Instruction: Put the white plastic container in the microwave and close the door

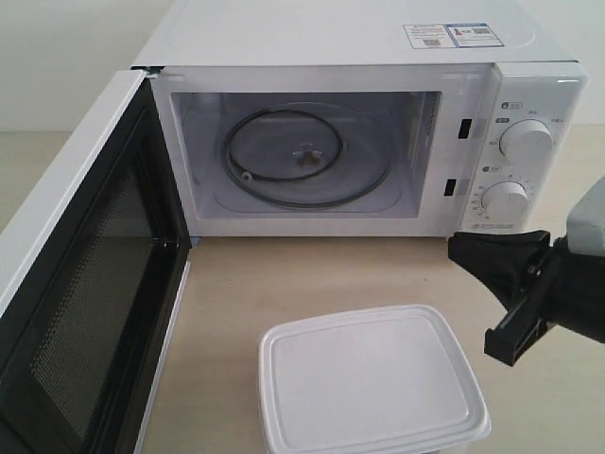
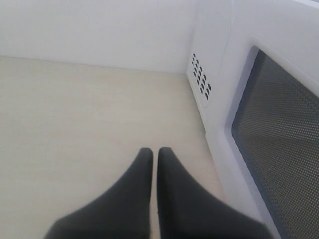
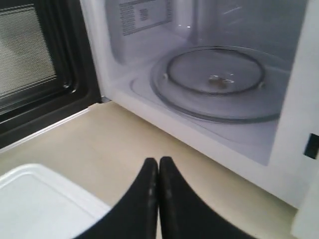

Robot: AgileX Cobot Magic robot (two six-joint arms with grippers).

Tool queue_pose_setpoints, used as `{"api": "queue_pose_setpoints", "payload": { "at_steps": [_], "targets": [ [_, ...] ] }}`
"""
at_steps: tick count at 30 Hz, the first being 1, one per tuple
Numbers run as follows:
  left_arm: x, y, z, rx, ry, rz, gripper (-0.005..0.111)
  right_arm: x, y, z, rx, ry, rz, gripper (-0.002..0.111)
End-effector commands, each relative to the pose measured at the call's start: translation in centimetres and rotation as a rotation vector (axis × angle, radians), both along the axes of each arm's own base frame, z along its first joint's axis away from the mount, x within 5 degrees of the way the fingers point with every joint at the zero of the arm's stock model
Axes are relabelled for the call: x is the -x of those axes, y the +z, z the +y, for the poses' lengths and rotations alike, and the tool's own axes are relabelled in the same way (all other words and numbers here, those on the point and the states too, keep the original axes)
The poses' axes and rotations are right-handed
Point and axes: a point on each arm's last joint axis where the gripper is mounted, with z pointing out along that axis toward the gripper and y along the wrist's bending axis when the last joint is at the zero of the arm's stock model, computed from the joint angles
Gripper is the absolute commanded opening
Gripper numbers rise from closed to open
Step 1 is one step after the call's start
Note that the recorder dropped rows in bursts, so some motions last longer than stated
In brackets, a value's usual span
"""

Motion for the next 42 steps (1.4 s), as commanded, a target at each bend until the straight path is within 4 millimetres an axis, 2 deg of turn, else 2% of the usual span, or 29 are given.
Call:
{"api": "queue_pose_setpoints", "payload": {
  "at_steps": [1,6,10,14,16,20,23,26,32,42],
  "targets": [
    [0.0,-0.1,0.0,0.003,0.002,0.001,0.004,0.6,-0.8,0.6,0.001,0.124,0.025,0.000],
    [0.0,-0.1,0.0,0.003,0.002,0.001,0.004,1.2,-1.8,1.0,0.019,0.216,0.074,0.000],
    [0.0,-0.1,0.0,0.003,0.002,0.001,0.004,2.3,-2.1,1.5,0.064,0.362,0.080,0.000],
    [0.0,-0.1,0.0,0.003,0.002,0.001,0.004,2.3,-2.7,1.3,0.118,0.350,0.123,0.000],
    [0.0,-0.1,0.0,0.003,0.002,0.001,0.004,2.8,-2.8,1.5,0.126,0.403,0.139,0.000],
    [0.0,-0.1,0.0,0.003,0.002,0.001,0.004,4.2,-2.6,1.9,0.082,0.557,0.182,0.000],
    [0.0,-0.1,0.0,0.003,0.002,0.001,0.004,4.7,-2.5,2.0,0.063,0.606,0.202,0.000],
    [0.0,-0.1,0.0,0.003,0.002,0.001,0.004,4.9,-2.7,2.0,0.076,0.627,0.230,0.000],
    [0.0,-0.1,0.0,0.003,0.002,0.001,0.004,4.7,-3.7,1.5,0.156,0.551,0.332,0.000],
    [0.0,-0.1,0.0,0.003,0.002,0.001,0.004,5.5,-4.2,2.3,0.177,0.625,0.409,0.000]
  ]
}}
